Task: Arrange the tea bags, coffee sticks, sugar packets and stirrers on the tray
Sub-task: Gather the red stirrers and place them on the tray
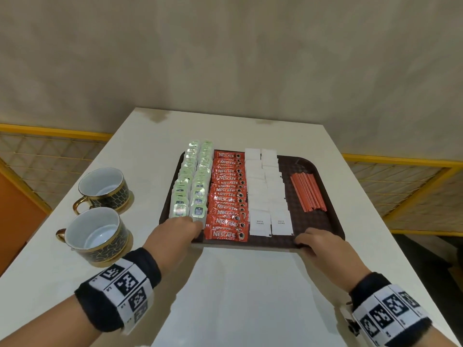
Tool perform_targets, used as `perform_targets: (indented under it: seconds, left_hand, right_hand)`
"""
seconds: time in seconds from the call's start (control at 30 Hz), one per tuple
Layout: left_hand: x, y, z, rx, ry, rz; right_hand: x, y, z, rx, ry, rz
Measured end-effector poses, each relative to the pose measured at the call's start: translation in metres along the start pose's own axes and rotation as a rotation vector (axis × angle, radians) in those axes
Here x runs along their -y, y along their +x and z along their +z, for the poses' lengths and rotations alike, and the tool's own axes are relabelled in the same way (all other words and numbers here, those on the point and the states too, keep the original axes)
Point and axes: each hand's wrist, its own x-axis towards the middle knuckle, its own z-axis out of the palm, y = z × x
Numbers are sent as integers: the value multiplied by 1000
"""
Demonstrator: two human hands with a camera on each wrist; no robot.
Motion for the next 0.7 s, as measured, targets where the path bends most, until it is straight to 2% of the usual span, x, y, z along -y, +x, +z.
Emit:
perform_targets:
  seconds: [0.4,0.57,0.7]
  left_hand:
    - [9,129,-26,-38,0,-130]
    - [15,179,-29,-80,-17,-140]
    - [18,202,-27,-112,-26,-151]
  right_hand:
    - [-34,122,-35,44,-95,52]
    - [-56,171,-42,20,-74,94]
    - [-70,189,-41,-33,-28,117]
